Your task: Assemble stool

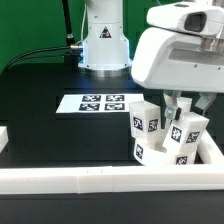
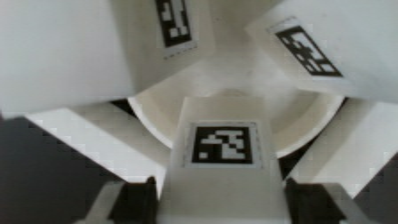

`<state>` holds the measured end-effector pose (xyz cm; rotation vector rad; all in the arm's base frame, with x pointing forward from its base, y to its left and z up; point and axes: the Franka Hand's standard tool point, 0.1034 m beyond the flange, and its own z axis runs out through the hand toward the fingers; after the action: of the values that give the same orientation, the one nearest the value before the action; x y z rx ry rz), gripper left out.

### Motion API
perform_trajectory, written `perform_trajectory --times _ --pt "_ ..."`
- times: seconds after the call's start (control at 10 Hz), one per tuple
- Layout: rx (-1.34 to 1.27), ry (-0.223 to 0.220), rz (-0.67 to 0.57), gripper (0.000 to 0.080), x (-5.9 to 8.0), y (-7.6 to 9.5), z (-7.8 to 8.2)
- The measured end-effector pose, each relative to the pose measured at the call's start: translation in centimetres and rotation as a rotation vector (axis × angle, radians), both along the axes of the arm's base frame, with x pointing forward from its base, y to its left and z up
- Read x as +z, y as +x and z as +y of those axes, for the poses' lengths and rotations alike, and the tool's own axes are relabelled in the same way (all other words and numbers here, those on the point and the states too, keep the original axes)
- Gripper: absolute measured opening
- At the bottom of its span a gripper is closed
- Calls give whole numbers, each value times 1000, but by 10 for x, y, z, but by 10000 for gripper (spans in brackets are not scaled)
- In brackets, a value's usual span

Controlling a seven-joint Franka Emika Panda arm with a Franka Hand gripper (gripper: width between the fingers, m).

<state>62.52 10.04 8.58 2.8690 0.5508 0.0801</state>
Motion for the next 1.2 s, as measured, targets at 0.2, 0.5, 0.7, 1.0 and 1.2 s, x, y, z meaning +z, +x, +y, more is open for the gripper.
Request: perform_trajectory --times 0.2,0.5,0.7,1.0,1.2 --pt "-157 16 -34 340 0 0 0" --pt "-279 29 -73 340 0 2 3" --pt "-279 30 -72 408 5 2 4" --pt "-288 43 -71 636 32 1 6" --pt "-294 49 -68 648 50 0 10"
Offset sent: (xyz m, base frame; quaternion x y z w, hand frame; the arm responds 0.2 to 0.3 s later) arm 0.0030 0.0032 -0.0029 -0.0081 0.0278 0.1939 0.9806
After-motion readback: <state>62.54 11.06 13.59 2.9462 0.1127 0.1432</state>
